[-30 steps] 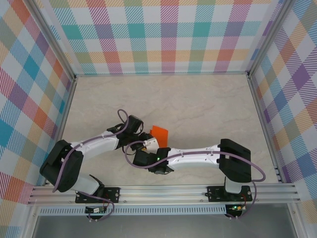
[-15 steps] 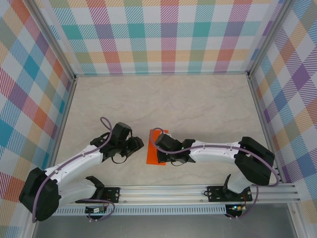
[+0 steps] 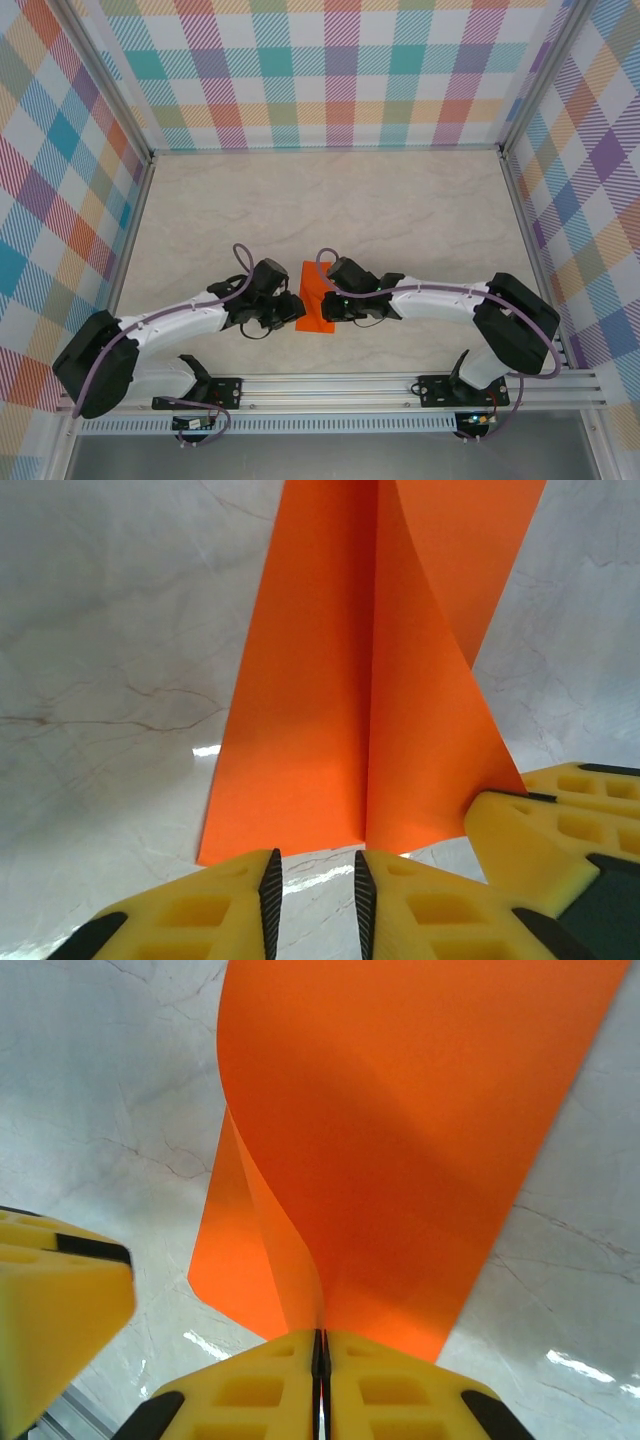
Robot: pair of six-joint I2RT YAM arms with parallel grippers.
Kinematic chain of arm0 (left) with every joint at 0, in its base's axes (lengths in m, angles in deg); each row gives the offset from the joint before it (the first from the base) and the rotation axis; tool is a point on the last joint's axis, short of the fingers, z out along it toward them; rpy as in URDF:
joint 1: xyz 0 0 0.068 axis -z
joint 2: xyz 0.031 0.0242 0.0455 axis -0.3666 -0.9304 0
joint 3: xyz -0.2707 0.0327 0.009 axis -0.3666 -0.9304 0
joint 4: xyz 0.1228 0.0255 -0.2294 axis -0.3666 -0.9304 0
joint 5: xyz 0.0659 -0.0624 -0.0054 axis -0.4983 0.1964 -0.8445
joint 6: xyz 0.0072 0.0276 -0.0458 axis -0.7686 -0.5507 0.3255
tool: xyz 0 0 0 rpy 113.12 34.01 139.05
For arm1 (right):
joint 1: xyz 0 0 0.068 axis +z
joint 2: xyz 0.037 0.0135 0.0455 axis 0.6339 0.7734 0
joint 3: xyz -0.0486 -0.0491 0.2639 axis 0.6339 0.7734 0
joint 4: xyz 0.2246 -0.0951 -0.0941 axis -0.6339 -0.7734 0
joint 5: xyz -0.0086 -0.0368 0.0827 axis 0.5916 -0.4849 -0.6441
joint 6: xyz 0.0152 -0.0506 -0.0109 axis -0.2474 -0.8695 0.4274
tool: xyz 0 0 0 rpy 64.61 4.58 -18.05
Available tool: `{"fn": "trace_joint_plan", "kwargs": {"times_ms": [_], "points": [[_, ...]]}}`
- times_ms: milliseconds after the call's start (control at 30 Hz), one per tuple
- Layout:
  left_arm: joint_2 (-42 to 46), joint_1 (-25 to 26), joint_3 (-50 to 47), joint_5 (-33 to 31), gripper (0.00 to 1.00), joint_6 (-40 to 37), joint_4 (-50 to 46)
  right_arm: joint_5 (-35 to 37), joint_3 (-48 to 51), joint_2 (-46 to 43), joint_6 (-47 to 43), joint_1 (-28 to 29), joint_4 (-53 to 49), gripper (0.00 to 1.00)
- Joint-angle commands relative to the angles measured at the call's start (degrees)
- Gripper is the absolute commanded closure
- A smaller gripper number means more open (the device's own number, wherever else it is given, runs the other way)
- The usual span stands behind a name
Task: Fold a paper plane with a square sheet of paper (pick it up from the middle)
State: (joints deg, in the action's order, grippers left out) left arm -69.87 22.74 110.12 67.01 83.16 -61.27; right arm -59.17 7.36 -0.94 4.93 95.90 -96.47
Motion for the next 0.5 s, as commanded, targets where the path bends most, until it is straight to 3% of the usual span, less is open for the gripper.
{"fn": "trace_joint_plan", "kwargs": {"times_ms": [0, 133, 267, 467], "points": [[-2.7, 1.7, 1.9, 0.1, 0.74, 0.5, 3.2, -1.0, -2.6, 1.5, -1.6, -0.2, -2.5, 0.88], [-4.9, 2.7, 2.2, 0.1, 0.81, 0.7, 3.9, -0.7, -3.2, 2.3, -1.3, -0.2, -2.9, 0.88], [-5.3, 2.7, 1.9, -4.6, 0.82, 0.4, -0.9, 1.0, -4.3, 2.4, -1.2, -0.2, -5.2, 0.89], [-8.6, 2.7, 0.9, -5.0, 0.84, -0.1, -0.8, 2.7, -6.5, 3.4, -2.4, -0.2, -8.8, 0.88]]}}
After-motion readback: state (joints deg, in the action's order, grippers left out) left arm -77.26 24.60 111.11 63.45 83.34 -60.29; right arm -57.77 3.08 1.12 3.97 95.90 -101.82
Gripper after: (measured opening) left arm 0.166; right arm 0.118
